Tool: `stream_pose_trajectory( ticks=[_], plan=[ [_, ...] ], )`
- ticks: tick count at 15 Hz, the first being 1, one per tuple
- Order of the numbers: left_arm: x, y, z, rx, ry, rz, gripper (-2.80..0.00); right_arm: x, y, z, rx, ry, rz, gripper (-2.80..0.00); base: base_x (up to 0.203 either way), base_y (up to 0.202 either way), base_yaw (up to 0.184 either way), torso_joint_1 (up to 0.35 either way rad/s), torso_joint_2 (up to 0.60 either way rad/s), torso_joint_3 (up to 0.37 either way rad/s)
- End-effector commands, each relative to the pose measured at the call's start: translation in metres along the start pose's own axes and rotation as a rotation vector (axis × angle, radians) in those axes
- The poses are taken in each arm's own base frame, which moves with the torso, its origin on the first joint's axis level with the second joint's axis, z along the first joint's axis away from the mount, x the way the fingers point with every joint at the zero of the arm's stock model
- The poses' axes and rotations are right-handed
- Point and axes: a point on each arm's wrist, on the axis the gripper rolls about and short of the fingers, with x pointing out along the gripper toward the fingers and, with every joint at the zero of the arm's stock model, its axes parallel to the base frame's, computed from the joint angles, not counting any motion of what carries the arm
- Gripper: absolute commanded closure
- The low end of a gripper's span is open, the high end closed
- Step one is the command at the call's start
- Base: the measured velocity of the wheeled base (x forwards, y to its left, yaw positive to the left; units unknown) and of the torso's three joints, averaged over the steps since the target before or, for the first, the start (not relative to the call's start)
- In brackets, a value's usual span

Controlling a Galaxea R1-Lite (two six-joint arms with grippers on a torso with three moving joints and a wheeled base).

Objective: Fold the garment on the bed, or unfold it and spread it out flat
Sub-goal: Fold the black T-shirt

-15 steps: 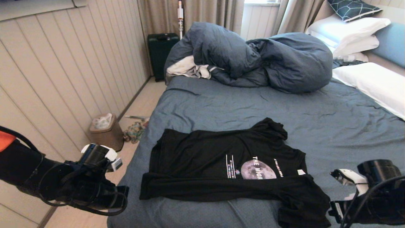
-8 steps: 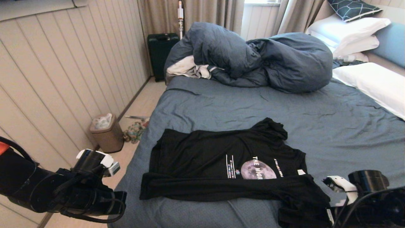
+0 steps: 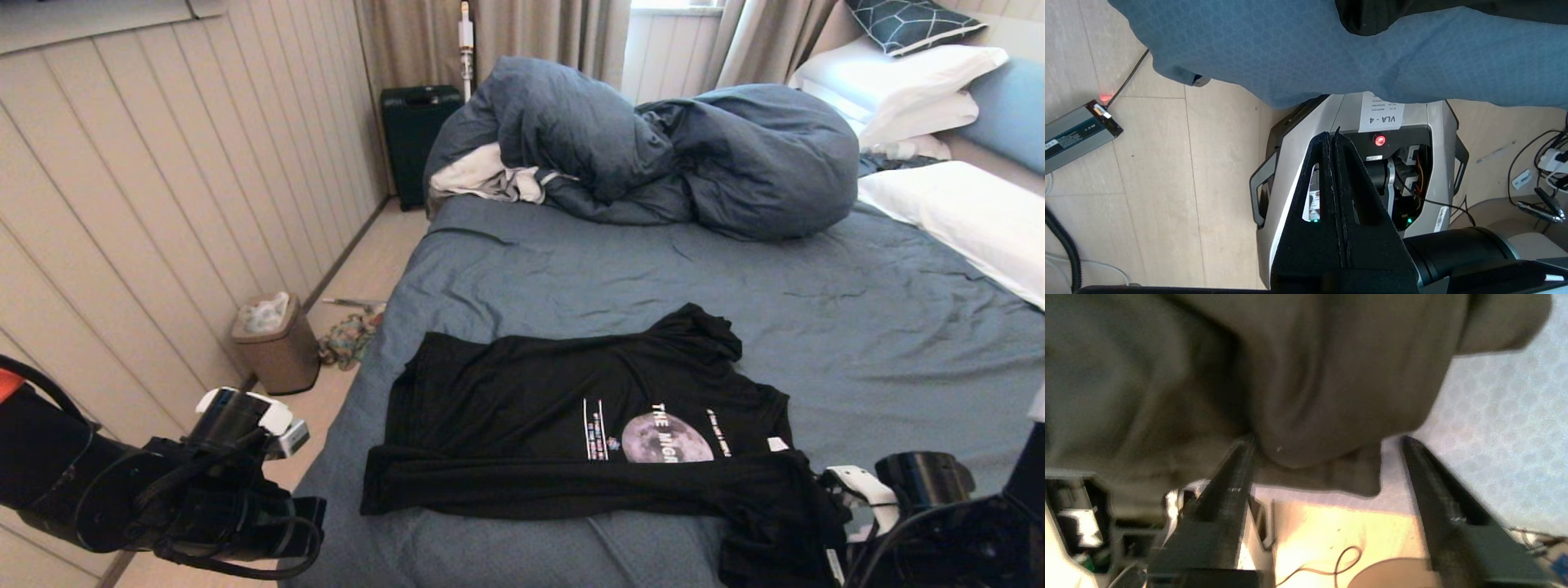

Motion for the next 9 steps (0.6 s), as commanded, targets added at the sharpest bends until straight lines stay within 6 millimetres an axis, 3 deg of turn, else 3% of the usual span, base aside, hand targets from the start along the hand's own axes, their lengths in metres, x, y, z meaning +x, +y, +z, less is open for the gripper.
stream_pose_trajectory(
  ticks=[1, 5, 9],
  plan=[
    [0.001, 0.000, 0.000, -0.002, 0.003, -0.001, 0.00, 0.008, 0.002, -0.005, -0.007, 0.020, 0.003, 0.00, 0.000, 0.000, 0.000, 0.000, 0.00, 0.000],
    [0.001, 0.000, -0.003, 0.004, 0.014, -0.008, 0.00, 0.003, 0.004, -0.009, -0.008, 0.002, 0.003, 0.00, 0.000, 0.000, 0.000, 0.000, 0.00, 0.000],
    [0.001, -0.004, -0.005, 0.016, 0.016, -0.016, 0.00, -0.027, 0.010, -0.014, -0.021, -0.062, -0.005, 0.00, 0.000, 0.000, 0.000, 0.000, 0.00, 0.000]
  ],
)
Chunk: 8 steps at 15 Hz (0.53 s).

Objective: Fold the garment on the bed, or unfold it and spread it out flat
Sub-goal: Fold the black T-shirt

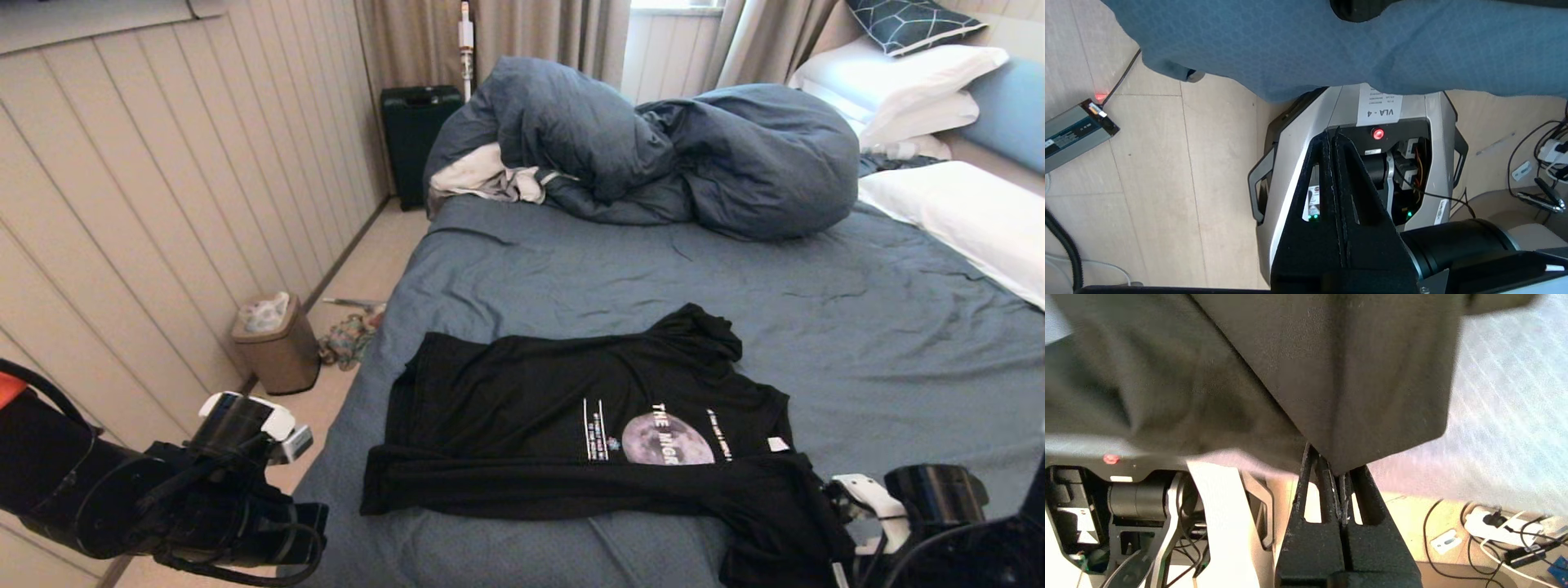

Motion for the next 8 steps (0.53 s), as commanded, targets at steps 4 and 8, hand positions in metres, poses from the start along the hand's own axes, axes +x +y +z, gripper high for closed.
stream_pose_trajectory(
  ticks=[4, 8],
  plan=[
    [0.000, -0.001, 0.000, -0.004, -0.003, 0.000, 0.00, -0.032, 0.004, 0.011, -0.019, -0.141, -0.017, 0.00, 0.000, 0.000, 0.000, 0.000, 0.00, 0.000],
    [-0.001, -0.001, 0.000, 0.004, -0.006, -0.001, 0.00, -0.041, 0.012, 0.033, -0.001, -0.208, 0.018, 0.00, 0.000, 0.000, 0.000, 0.000, 0.00, 0.000]
  ],
)
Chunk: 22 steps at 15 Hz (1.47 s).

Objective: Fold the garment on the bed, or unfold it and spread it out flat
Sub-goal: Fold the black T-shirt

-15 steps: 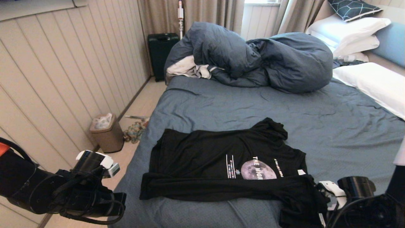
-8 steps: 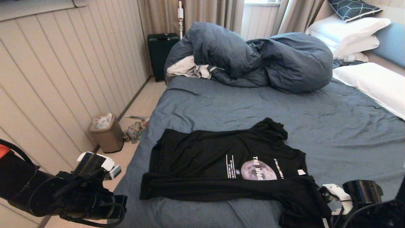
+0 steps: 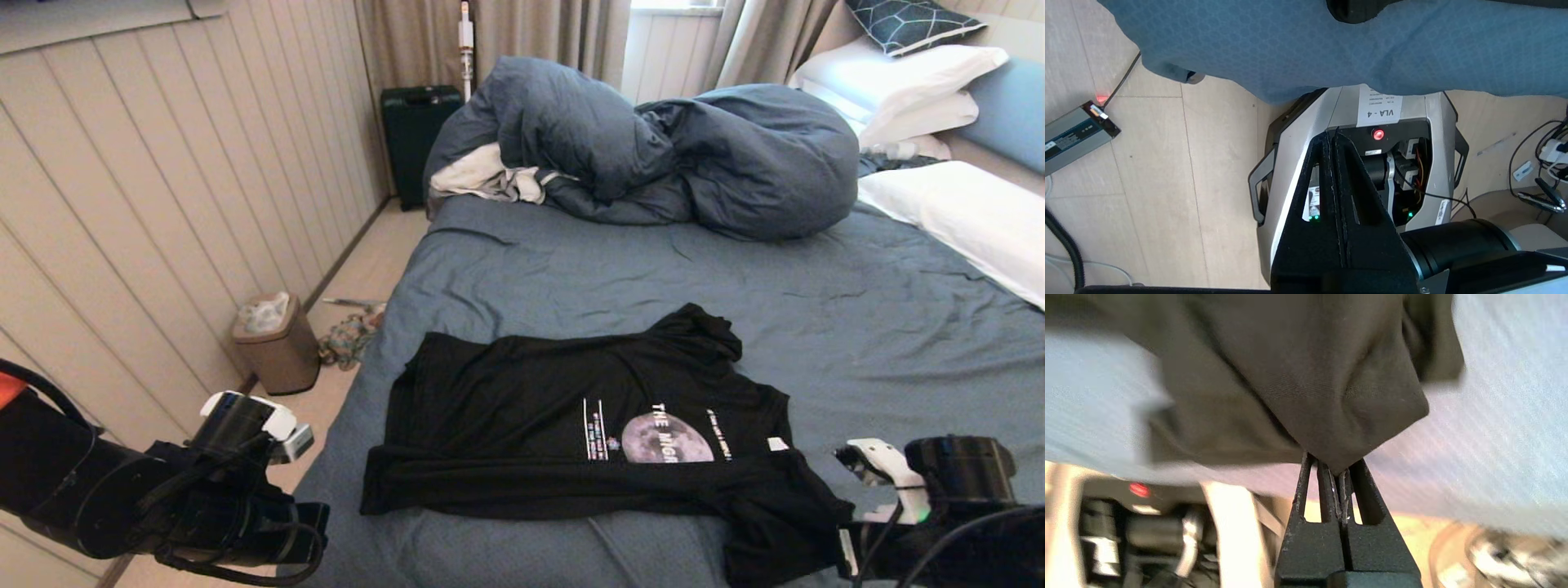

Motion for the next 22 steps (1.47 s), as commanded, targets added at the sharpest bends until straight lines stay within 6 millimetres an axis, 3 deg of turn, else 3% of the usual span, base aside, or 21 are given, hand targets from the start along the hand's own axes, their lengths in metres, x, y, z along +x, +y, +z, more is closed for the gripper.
stream_pose_trajectory(
  ticks=[1, 6, 8, 15, 22],
  plan=[
    [-0.003, 0.000, 0.000, -0.002, -0.009, -0.003, 0.00, -0.010, 0.005, 0.015, 0.006, -0.080, 0.022, 0.00, 0.000, 0.000, 0.000, 0.000, 0.00, 0.000],
    [-0.006, -0.001, 0.000, -0.002, -0.022, -0.006, 0.00, -0.044, 0.011, 0.061, 0.073, -0.129, 0.099, 0.00, 0.000, 0.000, 0.000, 0.000, 0.00, 0.000],
    [-0.005, -0.001, 0.000, -0.001, -0.019, -0.007, 0.00, -0.045, 0.007, 0.084, 0.086, -0.156, 0.100, 0.00, 0.000, 0.000, 0.000, 0.000, 0.00, 0.000],
    [-0.007, -0.001, -0.002, 0.001, -0.021, -0.007, 0.00, 0.018, -0.010, 0.132, 0.175, -0.123, 0.093, 0.00, 0.000, 0.000, 0.000, 0.000, 0.00, 0.000],
    [-0.006, -0.001, -0.002, 0.004, -0.021, -0.008, 0.00, 0.049, -0.015, 0.172, 0.233, -0.112, 0.092, 0.00, 0.000, 0.000, 0.000, 0.000, 0.00, 0.000]
  ],
)
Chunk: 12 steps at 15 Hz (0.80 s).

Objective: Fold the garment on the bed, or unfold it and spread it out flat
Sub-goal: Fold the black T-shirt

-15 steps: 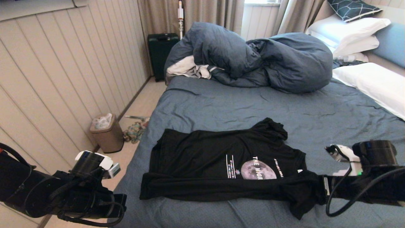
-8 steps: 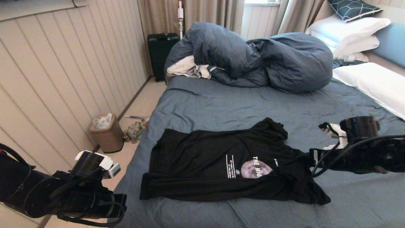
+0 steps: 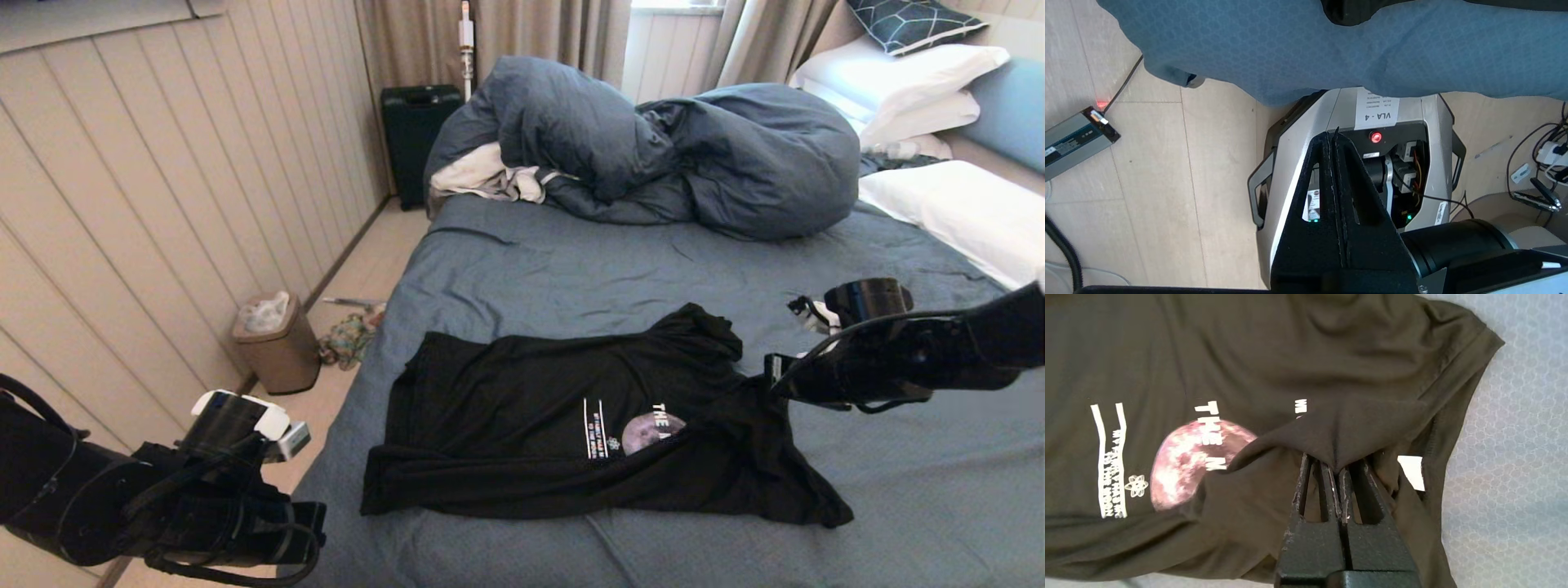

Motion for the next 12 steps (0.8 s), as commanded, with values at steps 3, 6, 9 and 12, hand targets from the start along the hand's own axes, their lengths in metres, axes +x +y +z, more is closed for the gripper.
stream_pose_trajectory(
  ticks=[3, 6, 9, 12],
  plan=[
    [0.000, 0.000, -0.001, 0.000, 0.003, -0.002, 0.00, 0.021, 0.003, 0.011, -0.007, -0.007, -0.005, 0.00, 0.000, 0.000, 0.000, 0.000, 0.00, 0.000],
    [0.001, 0.000, -0.001, 0.000, 0.004, -0.001, 0.00, 0.031, 0.002, 0.011, 0.011, 0.012, -0.034, 0.00, 0.000, 0.000, 0.000, 0.000, 0.00, 0.000],
    [0.000, -0.002, -0.001, 0.005, 0.004, -0.005, 0.00, 0.024, 0.003, 0.014, 0.009, -0.005, -0.028, -2.80, 0.000, 0.000, 0.000, 0.000, 0.00, 0.000],
    [0.001, -0.002, -0.002, 0.005, 0.007, -0.004, 0.00, 0.010, 0.005, 0.019, 0.007, -0.035, -0.025, -2.80, 0.000, 0.000, 0.000, 0.000, 0.00, 0.000]
  ],
)
